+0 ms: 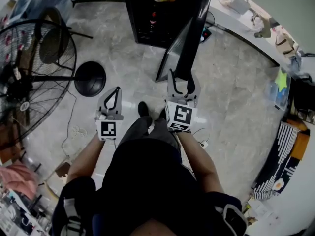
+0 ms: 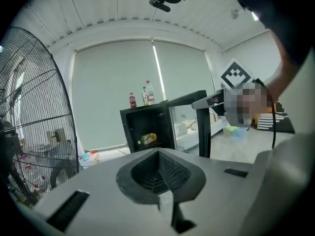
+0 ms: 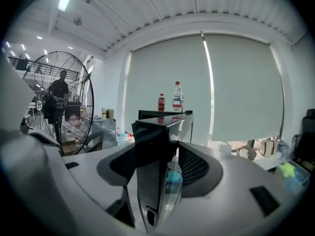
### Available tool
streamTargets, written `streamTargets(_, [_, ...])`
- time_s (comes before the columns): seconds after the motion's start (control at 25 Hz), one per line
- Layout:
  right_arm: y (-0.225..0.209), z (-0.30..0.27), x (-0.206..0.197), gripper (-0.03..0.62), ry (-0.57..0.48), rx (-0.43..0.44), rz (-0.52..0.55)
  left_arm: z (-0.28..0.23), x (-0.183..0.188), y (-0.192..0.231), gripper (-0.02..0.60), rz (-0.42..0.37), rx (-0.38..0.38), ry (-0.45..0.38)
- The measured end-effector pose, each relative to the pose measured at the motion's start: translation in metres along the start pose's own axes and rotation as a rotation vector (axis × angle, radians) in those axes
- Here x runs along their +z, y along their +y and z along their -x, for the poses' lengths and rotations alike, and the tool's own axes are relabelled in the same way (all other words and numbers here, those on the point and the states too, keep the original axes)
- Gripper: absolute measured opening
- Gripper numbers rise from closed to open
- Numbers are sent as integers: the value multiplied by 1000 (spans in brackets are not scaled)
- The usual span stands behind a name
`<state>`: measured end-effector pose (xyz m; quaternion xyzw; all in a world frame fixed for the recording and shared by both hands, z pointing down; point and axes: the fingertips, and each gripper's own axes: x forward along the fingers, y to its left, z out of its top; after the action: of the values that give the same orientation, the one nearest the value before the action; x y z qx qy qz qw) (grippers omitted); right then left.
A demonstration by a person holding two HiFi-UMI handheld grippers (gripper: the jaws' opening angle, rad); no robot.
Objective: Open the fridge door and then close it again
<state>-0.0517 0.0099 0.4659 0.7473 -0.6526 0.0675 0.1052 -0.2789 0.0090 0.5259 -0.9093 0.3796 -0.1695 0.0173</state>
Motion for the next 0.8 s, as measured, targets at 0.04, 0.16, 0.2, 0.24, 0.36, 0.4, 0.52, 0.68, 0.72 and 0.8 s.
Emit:
streamTargets(0.04, [-5,3,-1,265,1,-2,0,-1,2,-2,21,3,-2,-7])
streamTargets(0.16, [-22,15,-4,251,-1,-6,-3,-5,5,-11,21,4,-17,-10])
streamTargets(0.2, [-29,18,-5,245,-2,-4,-3,-8,7,-14,21,7,-22,-9])
streamTargets(0.24, [-37,21,-7,241,-3,-3,-4,-11,9,-19,21,9,-29,-12])
streamTargets(0.36, [-62,30,-12,232,-2,1,-10,-20,16,-33,21,15,-49,-35])
streamTargets(0.4, [-69,32,-13,230,-2,3,-11,-23,19,-38,21,9,-57,-40])
streamTargets(0.52, [-89,40,-15,227,-2,15,-9,-27,26,-52,21,-9,-78,-45])
streamTargets(0.68, [-118,45,-18,224,-11,22,-14,-39,37,-68,21,-27,-94,-56])
streamTargets(0.72, [-124,46,-19,224,-14,27,-16,-42,41,-71,21,-34,-99,-56])
streamTargets(0.8, [-136,46,-20,222,-20,44,-16,-48,46,-76,21,-27,-100,-57])
